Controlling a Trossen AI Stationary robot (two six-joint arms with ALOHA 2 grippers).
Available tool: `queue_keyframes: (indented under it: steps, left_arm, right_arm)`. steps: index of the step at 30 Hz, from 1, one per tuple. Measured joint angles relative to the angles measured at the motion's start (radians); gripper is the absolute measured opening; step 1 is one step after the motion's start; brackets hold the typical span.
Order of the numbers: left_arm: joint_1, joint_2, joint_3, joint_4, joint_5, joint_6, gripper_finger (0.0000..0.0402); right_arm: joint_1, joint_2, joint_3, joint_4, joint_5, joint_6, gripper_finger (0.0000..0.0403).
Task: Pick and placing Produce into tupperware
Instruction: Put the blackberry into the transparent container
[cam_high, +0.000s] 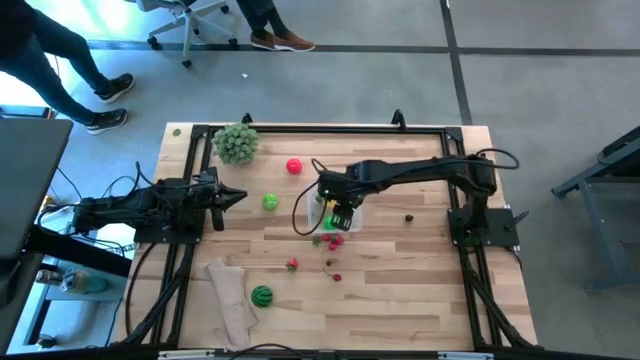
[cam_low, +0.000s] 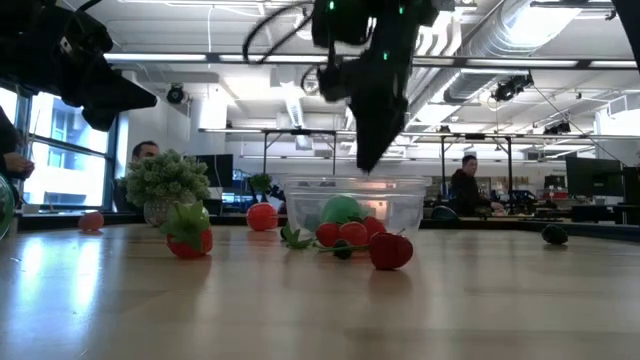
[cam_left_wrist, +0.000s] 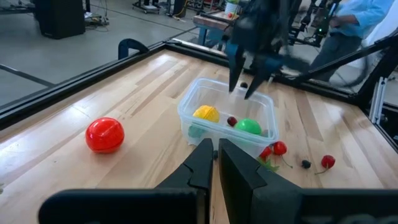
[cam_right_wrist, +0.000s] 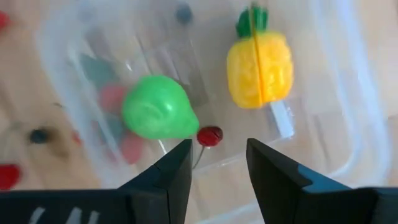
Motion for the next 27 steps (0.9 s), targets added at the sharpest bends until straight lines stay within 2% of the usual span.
queue_keyframes:
  steps: [3,6,10,14,21,27]
  left_arm:
    - [0.0,0.0,0.0,-0.001,0.0,0.0,0.0017]
    - [0.0,0.0,0.0,-0.001,0.0,0.0,0.0017]
    - [0.0,0.0,0.0,0.0,0.0,0.0,0.0017]
    - [0.0,0.0,0.0,-0.001,0.0,0.0,0.0017]
    - [0.0,0.0,0.0,-0.001,0.0,0.0,0.0017]
    - [0.0,0.0,0.0,-0.001,0.0,0.0,0.0017]
  right_arm:
    - [0.017,-0.038,0.056,-0.05,0.002,-0.003,0.0145]
    - [0.044,-0.091,0.104,-0.114,0.049,-0.001,0.0145]
    - [0.096,-0.199,0.113,-0.187,0.165,0.041,0.0144]
    - [0.17,-0.337,0.067,-0.235,0.305,0.134,0.0144]
    - [0.329,-0.606,-0.185,-0.222,0.472,0.378,0.0144]
    - [0.443,-0.795,-0.496,-0.2,0.443,0.593,0.0144]
